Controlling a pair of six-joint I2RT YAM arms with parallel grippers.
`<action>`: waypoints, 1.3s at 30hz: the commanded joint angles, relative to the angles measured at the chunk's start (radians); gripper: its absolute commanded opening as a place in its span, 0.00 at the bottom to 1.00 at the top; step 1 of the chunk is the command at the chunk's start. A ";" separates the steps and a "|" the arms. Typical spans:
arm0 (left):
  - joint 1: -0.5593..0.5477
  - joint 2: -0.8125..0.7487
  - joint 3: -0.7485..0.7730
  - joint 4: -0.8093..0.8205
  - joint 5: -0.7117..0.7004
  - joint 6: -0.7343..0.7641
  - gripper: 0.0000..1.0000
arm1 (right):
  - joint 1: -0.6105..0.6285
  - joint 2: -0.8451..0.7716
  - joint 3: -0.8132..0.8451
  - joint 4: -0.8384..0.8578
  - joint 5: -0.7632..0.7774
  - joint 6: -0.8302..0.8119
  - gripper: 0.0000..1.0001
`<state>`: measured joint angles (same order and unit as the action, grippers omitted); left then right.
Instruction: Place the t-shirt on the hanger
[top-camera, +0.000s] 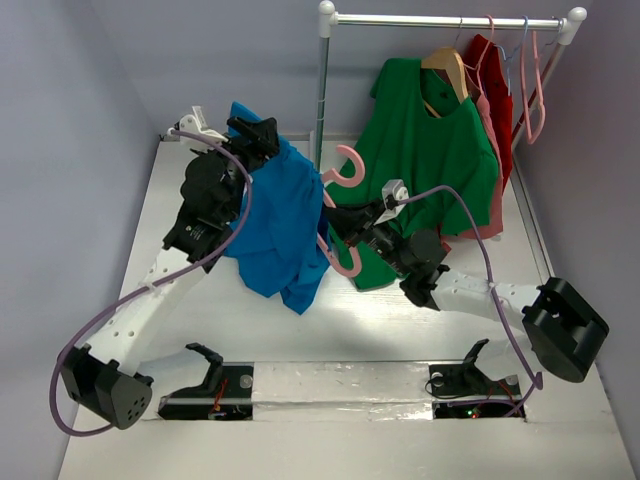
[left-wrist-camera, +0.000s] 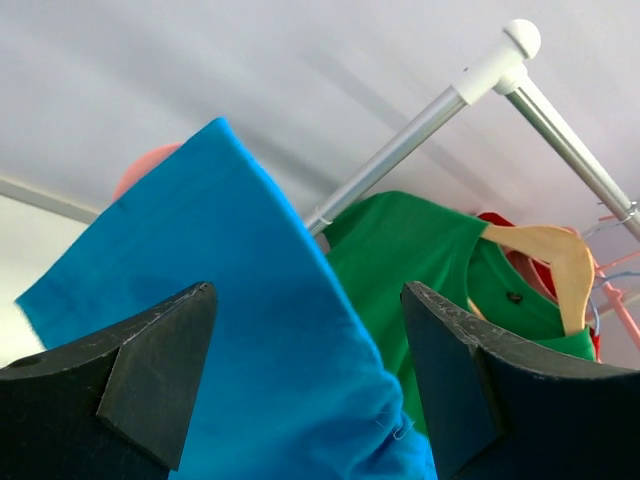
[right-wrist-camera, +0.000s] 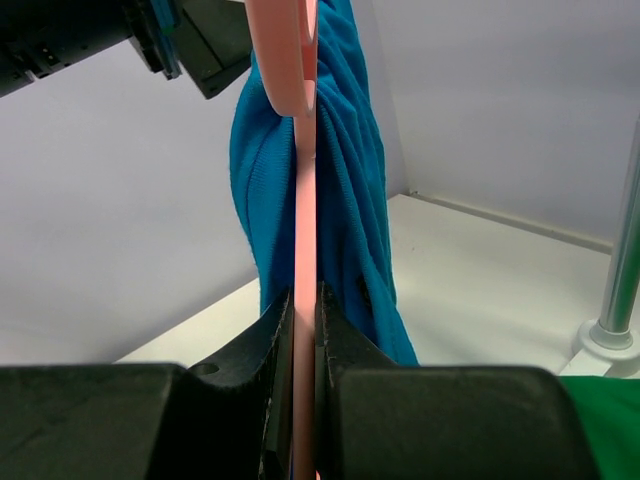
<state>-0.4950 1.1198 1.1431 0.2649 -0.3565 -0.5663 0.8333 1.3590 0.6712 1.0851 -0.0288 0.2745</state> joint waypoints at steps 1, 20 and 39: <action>0.007 0.023 0.006 0.105 0.068 -0.009 0.70 | 0.006 -0.024 0.019 0.085 0.006 -0.021 0.00; -0.068 0.011 -0.170 0.194 0.194 -0.081 0.36 | 0.006 0.078 0.151 0.015 0.067 -0.055 0.00; -0.133 -0.176 -0.137 0.073 0.097 -0.010 0.80 | 0.006 0.112 0.192 0.013 0.142 -0.060 0.00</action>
<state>-0.6388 0.9829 0.9264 0.3290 -0.2127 -0.6235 0.8333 1.5021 0.8505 0.9806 0.0879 0.2165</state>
